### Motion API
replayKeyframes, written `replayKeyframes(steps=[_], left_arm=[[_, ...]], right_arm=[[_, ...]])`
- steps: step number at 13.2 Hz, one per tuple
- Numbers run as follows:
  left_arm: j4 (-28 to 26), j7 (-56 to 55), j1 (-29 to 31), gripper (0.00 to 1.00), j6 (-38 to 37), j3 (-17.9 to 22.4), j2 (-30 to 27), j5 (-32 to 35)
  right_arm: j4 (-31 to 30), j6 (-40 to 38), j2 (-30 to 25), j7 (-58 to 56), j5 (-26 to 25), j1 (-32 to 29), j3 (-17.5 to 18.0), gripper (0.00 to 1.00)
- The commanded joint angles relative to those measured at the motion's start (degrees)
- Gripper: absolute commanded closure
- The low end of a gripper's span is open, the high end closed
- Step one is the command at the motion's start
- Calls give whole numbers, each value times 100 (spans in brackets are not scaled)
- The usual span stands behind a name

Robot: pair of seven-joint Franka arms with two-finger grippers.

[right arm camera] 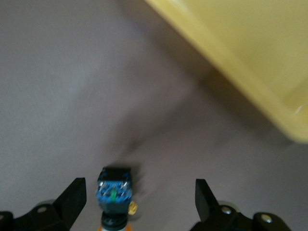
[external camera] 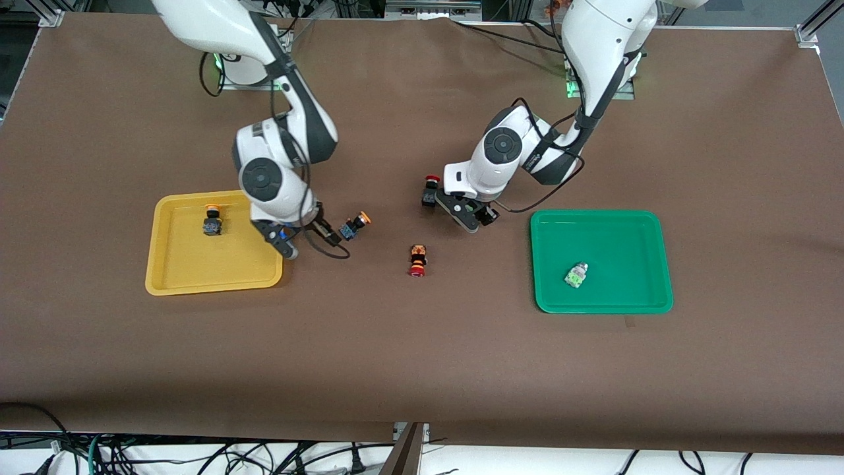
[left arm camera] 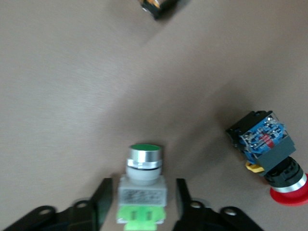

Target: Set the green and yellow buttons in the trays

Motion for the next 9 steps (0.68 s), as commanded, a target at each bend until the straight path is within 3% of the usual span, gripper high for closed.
replayKeyframes(steps=[1, 4, 5, 6, 7, 8, 9], left_arm=[[154, 67, 522, 100, -1308, 7, -758, 146], [707, 1091, 1444, 99, -2742, 16, -1006, 155], [857, 1809, 2074, 98, -2885, -2, -953, 147], [858, 2129, 2245, 97, -2878, -28, -927, 112], [841, 2176, 2230, 89, -2835, -54, -866, 68], [823, 2089, 2073, 60, -2738, -185, -822, 33], [771, 1723, 1828, 1, -2372, -352, -760, 15]], right_arm=[[74, 347, 291, 730, 142, 254, -44, 0], [74, 462, 459, 785, 151, 368, -35, 0], [74, 489, 520, 880, 151, 464, -44, 0], [74, 567, 564, 934, 151, 517, -44, 3], [74, 681, 591, 986, 151, 527, -44, 31], [83, 691, 591, 996, 151, 518, -44, 82], [91, 691, 591, 996, 151, 500, -44, 100]])
